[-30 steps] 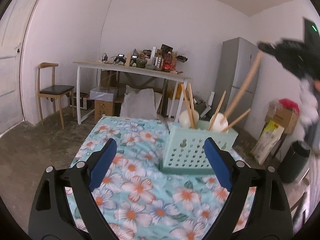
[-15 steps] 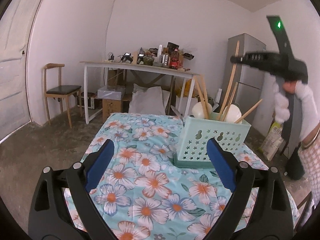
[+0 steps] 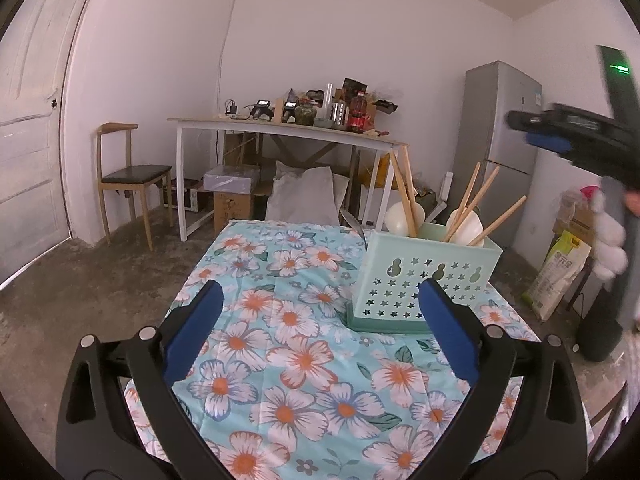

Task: Organize utensils

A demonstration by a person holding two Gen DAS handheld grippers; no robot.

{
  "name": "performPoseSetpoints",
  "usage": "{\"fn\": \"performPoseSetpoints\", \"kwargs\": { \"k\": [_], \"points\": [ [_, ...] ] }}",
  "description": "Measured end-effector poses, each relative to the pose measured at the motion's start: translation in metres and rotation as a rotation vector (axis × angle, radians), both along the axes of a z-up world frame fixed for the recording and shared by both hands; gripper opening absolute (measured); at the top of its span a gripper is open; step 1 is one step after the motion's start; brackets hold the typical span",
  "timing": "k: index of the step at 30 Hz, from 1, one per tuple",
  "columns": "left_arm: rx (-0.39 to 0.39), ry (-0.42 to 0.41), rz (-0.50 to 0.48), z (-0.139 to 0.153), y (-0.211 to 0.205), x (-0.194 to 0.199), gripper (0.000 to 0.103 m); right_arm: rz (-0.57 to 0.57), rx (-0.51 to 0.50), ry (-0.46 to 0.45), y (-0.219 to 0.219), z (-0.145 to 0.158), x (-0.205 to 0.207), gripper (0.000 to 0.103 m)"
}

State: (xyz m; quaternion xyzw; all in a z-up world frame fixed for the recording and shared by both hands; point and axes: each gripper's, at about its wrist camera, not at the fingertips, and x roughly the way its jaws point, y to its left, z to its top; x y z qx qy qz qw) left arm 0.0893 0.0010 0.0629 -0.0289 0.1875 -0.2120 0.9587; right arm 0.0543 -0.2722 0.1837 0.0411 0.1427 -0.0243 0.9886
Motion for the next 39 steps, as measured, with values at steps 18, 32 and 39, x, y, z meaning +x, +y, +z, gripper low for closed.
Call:
{"fn": "performPoseSetpoints", "kwargs": {
  "k": [18,32,39],
  "points": [
    [0.233,0.156,0.191,0.002,-0.023,-0.001,0.095,-0.366,-0.034,0.305,0.043,-0.114,-0.053,0.096],
    [0.259,0.197,0.275,-0.003,-0.019,0.002,0.095,-0.450,-0.005,0.290,0.030,-0.113,-0.056,0.096],
    [0.255,0.201,0.273,-0.003,-0.016,0.003,0.095,-0.447,-0.011,0.285,0.034,-0.113,-0.054,0.096]
  ]
}}
